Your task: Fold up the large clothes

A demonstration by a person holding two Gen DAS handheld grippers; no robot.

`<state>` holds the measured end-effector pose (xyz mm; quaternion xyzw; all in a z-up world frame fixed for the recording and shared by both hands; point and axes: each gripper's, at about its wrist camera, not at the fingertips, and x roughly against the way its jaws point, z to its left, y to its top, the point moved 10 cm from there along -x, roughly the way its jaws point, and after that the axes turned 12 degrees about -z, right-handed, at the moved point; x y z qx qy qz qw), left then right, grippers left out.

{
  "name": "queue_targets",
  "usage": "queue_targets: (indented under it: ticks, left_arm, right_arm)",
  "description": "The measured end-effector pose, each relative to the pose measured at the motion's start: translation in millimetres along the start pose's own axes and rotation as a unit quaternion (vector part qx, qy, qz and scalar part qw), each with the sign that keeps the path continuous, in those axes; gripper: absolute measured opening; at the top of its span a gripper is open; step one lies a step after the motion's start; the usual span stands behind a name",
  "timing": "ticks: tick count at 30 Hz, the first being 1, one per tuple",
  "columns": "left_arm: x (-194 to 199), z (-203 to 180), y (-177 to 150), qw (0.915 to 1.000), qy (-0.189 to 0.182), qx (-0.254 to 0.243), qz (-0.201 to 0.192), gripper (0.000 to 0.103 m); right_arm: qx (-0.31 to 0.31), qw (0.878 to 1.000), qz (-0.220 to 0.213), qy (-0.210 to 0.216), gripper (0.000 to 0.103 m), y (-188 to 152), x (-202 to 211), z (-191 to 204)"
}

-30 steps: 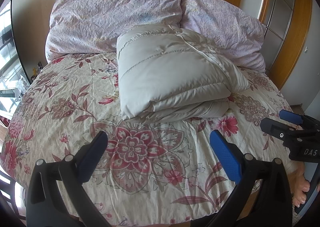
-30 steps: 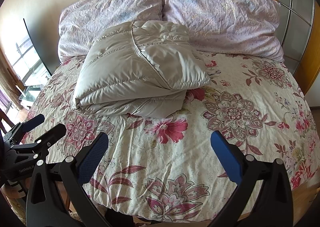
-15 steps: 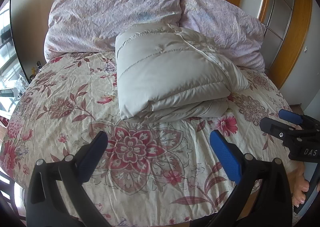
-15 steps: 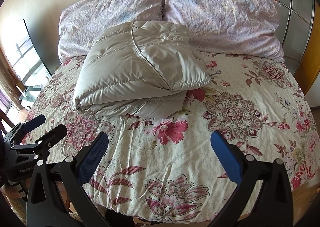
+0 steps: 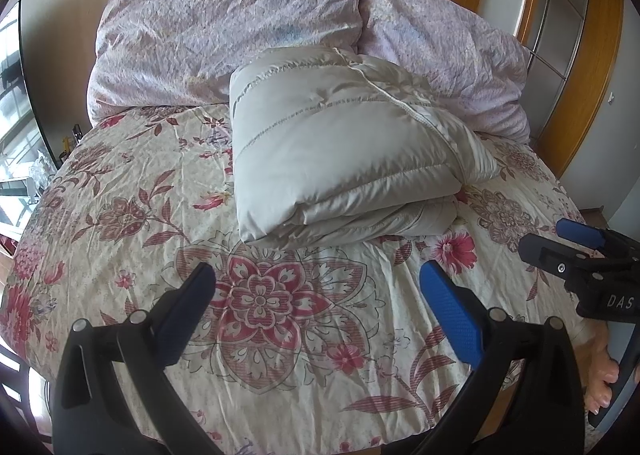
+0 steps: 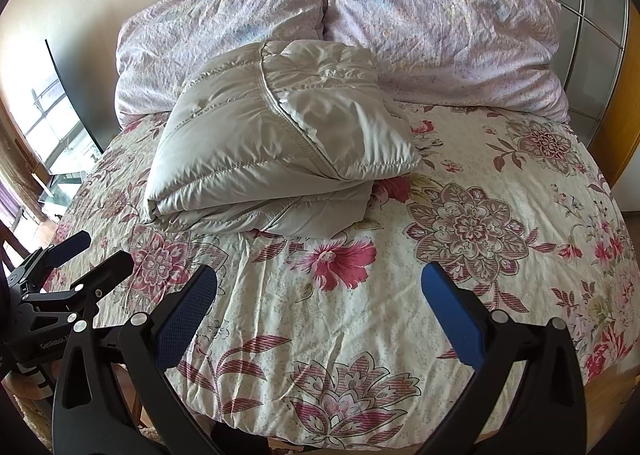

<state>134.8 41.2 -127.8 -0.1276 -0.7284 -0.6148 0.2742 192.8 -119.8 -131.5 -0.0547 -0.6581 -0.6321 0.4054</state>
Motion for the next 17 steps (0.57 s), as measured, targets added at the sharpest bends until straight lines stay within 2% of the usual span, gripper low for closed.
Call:
queue_targets:
  ticks: [17]
  left_arm:
    - [-4.6, 2.9, -1.7, 1.0, 0.001, 0.007, 0.006, 0.101]
  right_arm:
    - [-0.001, 1.0, 0.001, -0.001, 0.102, -0.8, -4.4, -0.5]
